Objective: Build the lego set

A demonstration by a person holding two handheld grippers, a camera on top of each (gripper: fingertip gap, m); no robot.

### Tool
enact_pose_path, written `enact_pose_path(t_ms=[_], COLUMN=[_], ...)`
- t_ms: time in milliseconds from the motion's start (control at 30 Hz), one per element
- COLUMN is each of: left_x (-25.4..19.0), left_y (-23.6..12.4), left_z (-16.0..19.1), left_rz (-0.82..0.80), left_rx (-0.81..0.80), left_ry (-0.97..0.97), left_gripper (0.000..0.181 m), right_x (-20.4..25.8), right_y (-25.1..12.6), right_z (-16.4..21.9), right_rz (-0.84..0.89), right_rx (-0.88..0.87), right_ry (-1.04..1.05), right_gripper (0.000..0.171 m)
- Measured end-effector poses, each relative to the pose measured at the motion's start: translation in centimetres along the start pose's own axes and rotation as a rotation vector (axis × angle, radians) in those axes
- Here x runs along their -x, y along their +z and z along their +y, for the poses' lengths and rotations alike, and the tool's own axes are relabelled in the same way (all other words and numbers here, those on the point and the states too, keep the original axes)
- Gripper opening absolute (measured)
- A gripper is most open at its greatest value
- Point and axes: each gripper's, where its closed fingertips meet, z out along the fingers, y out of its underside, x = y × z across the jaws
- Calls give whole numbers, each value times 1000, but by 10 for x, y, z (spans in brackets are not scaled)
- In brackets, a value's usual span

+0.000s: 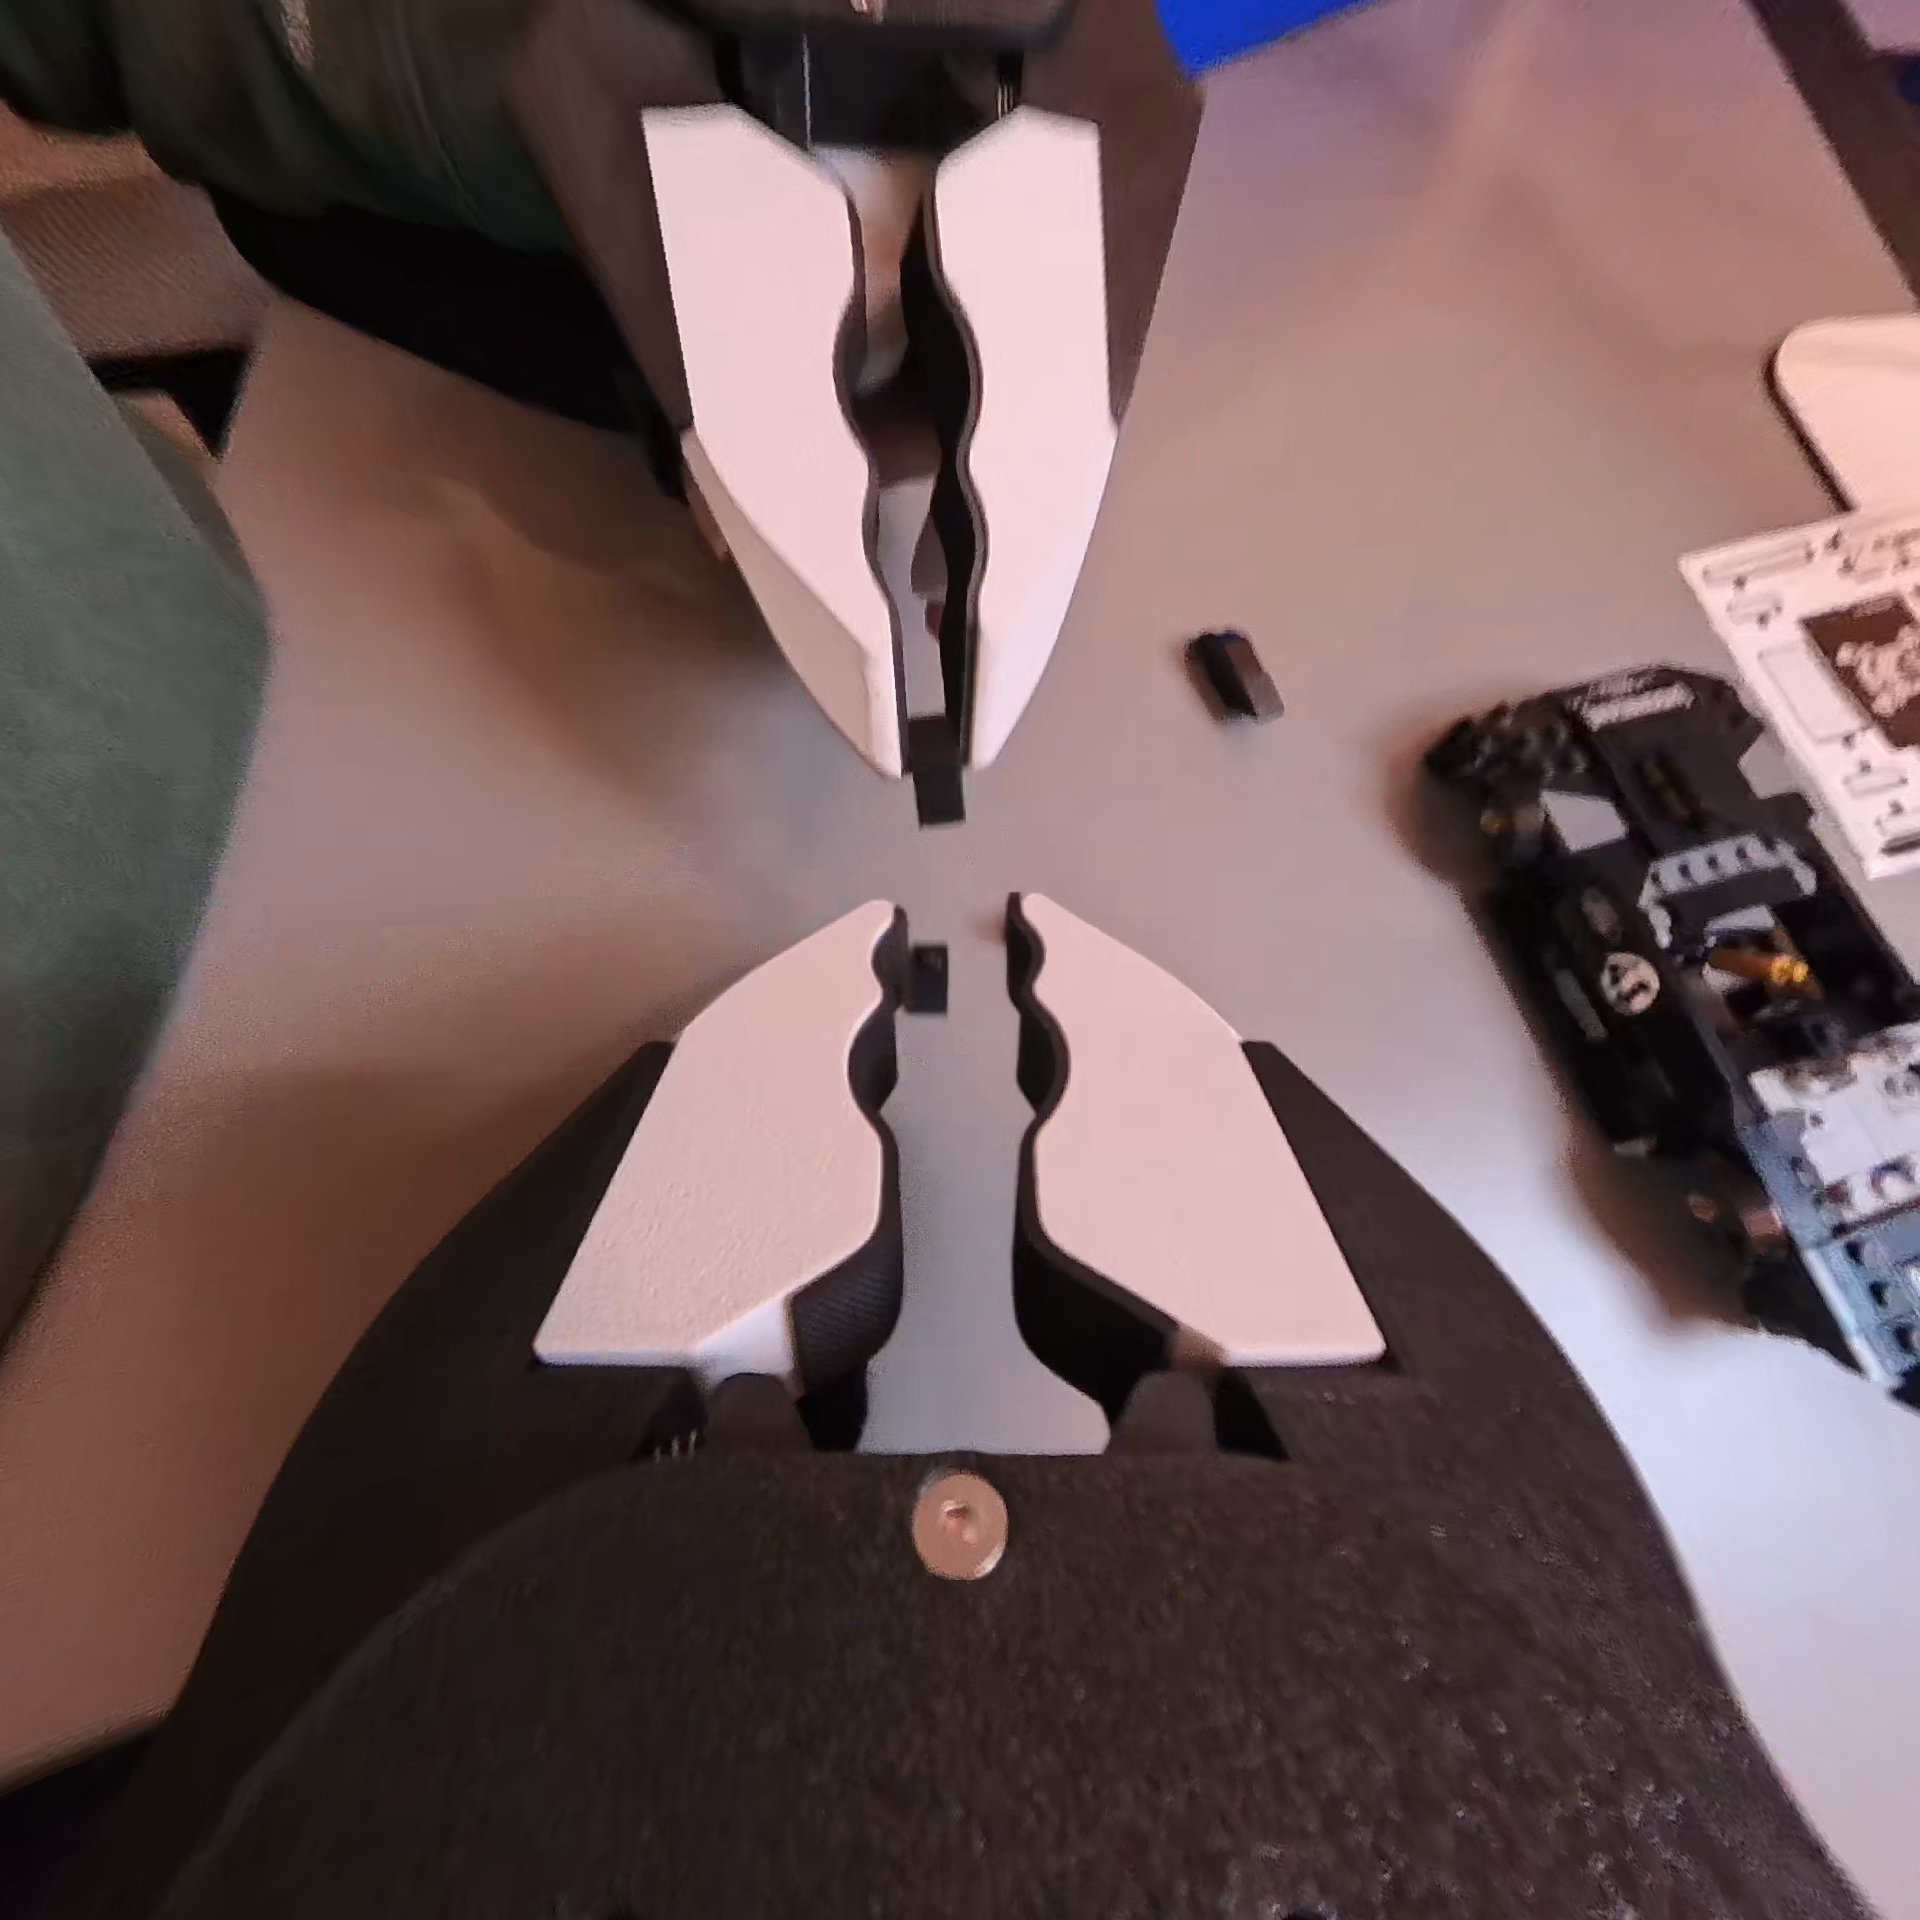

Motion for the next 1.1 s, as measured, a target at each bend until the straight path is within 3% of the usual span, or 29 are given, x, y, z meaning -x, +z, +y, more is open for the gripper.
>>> enact_pose_path(t_ms=[233,1100], left_x=[-1,0], left_y=[15,31], left_z=[23,49], left_rz=[40,73], left_rx=[127,351], left_ry=[-2,5], left_gripper=[10,9], right_x=[5,5], right_y=[18,25], right_z=[35,32], right_rz=[-8,-28], right_rx=[172,195], right_ry=[3,-29], right_gripper=[20,9])
